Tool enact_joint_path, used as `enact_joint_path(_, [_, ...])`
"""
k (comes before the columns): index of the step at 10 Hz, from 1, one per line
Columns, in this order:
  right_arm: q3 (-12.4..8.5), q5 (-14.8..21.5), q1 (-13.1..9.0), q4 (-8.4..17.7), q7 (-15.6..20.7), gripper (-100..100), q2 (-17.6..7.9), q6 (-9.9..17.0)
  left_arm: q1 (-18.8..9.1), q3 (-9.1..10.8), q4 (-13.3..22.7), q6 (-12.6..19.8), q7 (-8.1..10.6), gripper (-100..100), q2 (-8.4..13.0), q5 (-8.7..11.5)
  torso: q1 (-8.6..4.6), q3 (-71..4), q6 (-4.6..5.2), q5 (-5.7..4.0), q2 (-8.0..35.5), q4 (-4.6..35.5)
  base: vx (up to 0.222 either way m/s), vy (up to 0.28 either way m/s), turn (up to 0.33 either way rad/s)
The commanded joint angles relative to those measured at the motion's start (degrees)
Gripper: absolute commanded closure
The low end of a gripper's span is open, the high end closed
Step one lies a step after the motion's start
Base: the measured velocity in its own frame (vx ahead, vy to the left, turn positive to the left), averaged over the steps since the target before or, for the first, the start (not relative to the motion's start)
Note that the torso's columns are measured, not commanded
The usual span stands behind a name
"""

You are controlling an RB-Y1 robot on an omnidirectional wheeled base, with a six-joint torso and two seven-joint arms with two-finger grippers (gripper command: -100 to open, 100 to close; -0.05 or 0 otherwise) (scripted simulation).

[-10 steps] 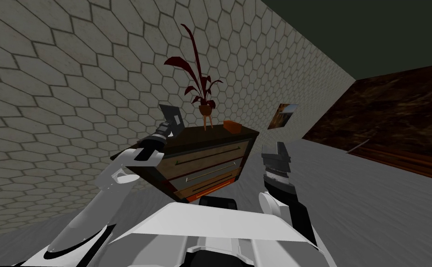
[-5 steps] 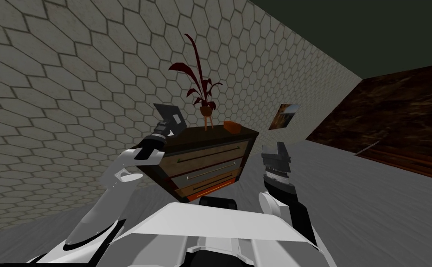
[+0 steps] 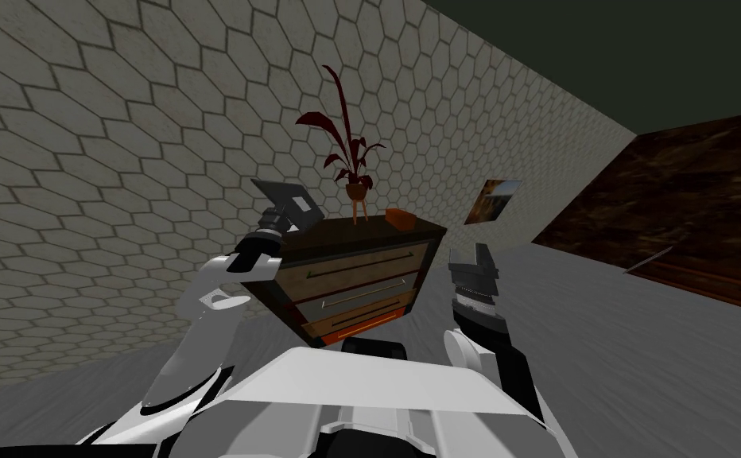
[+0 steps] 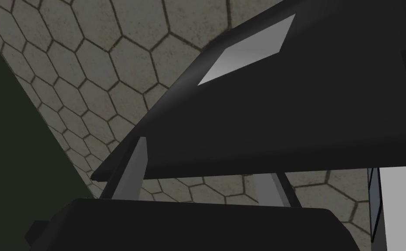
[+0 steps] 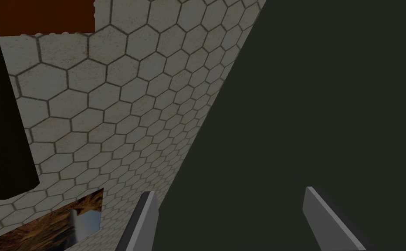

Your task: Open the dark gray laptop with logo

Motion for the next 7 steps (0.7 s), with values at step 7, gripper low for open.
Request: enact_joint_path(7, [0.0,0.0,0.0,0.0,0.0,0,0.0,0.0,-3.2,3.93,2.7,0.2,7.05,100,-8.6,3.8,0.06,0.1,-0.05,-0.06,0.2,0.1,0.026,-0.018,0.046])
